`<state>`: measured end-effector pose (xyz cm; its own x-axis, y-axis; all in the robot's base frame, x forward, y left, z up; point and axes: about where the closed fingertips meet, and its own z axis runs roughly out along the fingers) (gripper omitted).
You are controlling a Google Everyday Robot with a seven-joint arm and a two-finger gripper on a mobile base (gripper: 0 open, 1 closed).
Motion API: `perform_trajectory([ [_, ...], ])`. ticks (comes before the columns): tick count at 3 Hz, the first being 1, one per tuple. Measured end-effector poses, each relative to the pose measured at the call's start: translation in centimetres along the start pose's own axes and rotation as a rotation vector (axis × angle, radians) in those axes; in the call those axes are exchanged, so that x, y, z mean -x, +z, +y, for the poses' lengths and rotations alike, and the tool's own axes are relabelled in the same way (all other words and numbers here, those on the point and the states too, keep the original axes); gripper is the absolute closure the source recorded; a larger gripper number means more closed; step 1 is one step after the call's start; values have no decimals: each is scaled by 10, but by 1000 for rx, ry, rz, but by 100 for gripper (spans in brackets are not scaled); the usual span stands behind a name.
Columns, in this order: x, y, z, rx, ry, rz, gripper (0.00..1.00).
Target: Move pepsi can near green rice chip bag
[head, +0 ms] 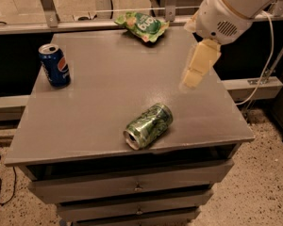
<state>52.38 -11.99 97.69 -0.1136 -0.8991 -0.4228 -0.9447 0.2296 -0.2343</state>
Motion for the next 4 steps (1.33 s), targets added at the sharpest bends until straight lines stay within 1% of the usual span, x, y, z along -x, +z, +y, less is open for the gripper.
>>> perform_trajectory([
  [1, 77, 38, -20, 18, 37, -164, 0],
  [2, 78, 38, -20, 18, 37, -164, 0],
  [3, 93, 58, -21, 26, 48, -233, 0],
  [4, 133, 97, -24, 54, 59, -354, 0],
])
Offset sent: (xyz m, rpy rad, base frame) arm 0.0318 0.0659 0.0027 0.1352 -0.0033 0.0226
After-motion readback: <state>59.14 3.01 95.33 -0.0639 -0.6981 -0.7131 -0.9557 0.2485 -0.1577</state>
